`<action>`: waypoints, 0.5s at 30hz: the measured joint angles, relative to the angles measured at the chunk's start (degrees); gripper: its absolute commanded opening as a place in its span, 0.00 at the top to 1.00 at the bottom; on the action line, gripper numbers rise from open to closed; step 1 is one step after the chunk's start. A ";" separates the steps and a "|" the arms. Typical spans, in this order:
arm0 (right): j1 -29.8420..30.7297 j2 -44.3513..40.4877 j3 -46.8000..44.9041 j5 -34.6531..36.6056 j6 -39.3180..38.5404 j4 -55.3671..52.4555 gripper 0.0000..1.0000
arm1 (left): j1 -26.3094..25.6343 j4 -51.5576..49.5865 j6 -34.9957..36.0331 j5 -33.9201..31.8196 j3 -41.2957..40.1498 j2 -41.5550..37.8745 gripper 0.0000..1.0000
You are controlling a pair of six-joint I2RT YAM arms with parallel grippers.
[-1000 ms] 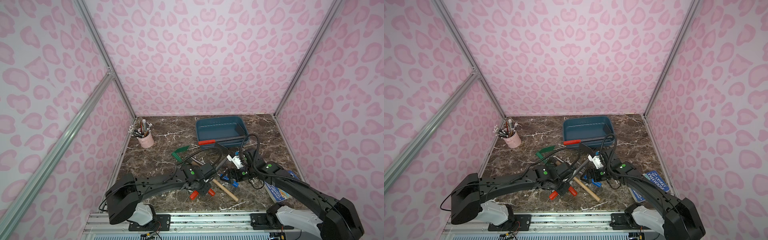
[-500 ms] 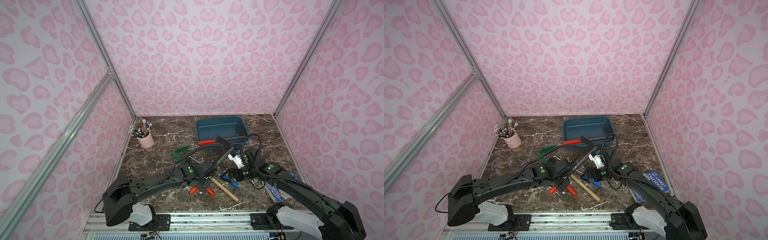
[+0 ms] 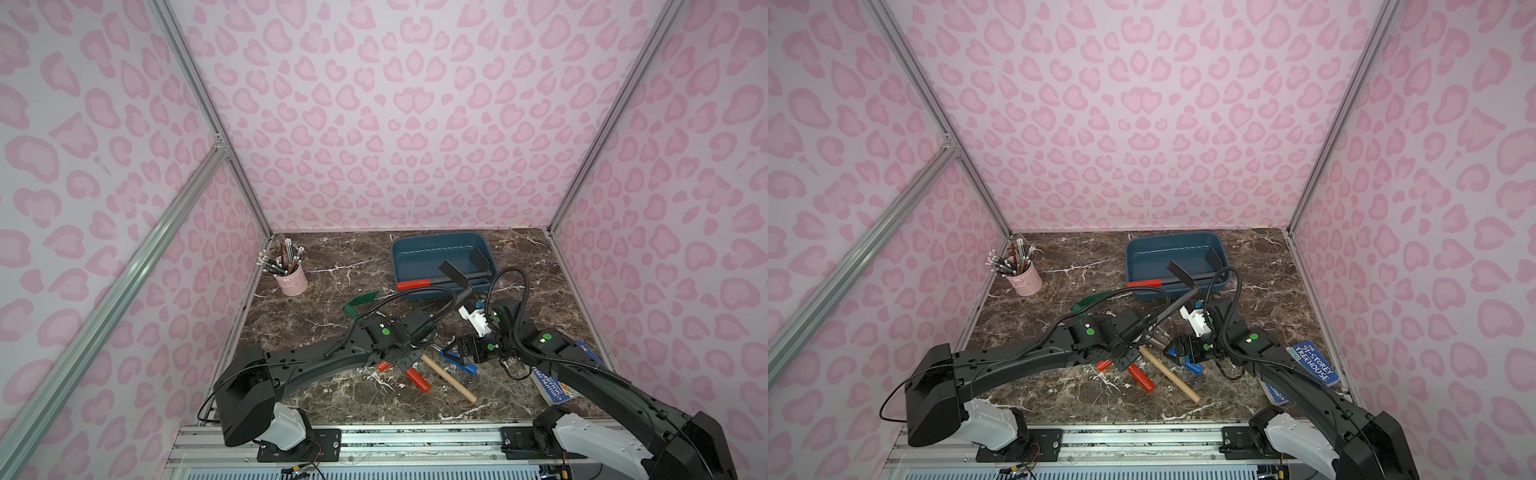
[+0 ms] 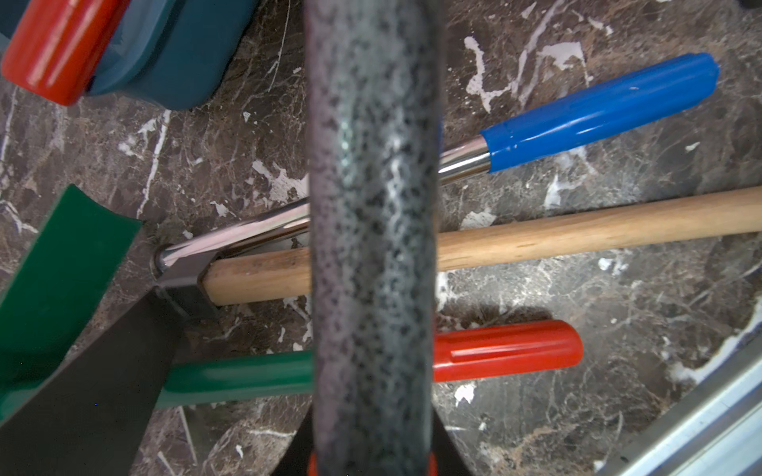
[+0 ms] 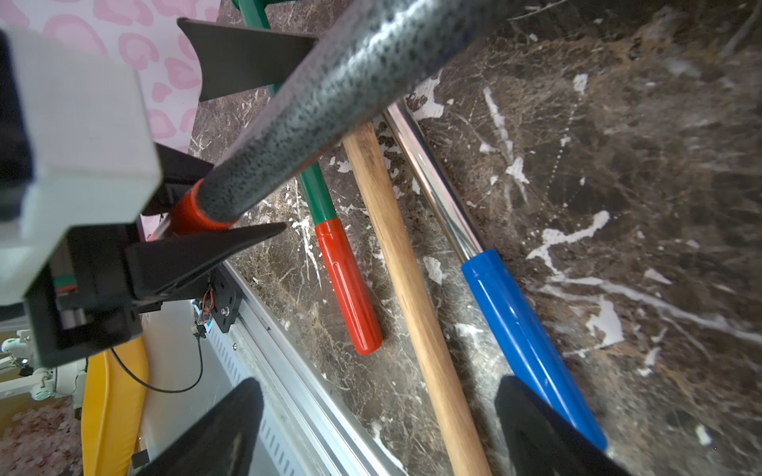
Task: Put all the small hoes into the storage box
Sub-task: Pick up the hoe from the center of the board, then move the hoe to the storage box.
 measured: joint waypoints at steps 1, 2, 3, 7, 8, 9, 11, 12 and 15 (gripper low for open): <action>-0.02 -0.57 -0.33 0.31 0.39 0.39 0.07 | 0.20 0.00 0.70 -0.26 0.35 0.28 0.96; -0.11 -0.96 -0.44 0.52 0.44 0.61 0.07 | 0.44 0.00 1.29 -0.39 0.70 0.52 0.96; -0.22 -1.33 -0.46 0.63 0.50 0.94 0.07 | 0.59 0.02 1.95 -0.66 1.11 0.79 0.96; -1.05 -2.10 -0.79 1.33 1.09 2.32 0.07 | 1.77 0.07 4.46 -1.03 3.04 2.29 0.96; -1.27 -2.14 -0.94 1.46 1.09 2.60 0.07 | 2.08 0.07 5.05 -1.05 3.69 2.93 0.96; -1.55 -2.25 -1.16 1.60 1.14 2.89 0.07 | 2.51 0.04 5.81 -1.07 4.61 3.76 0.96; -2.08 -2.47 -1.53 1.70 1.53 3.32 0.07 | 3.28 0.04 7.10 -1.40 6.36 5.09 0.96; -2.36 -2.54 -1.68 1.77 1.53 3.32 0.06 | 3.72 0.07 7.58 -1.60 7.21 5.60 0.96; -3.45 -2.82 -1.88 1.79 1.51 3.58 0.07 | 4.85 0.33 9.46 -1.95 9.29 6.62 0.96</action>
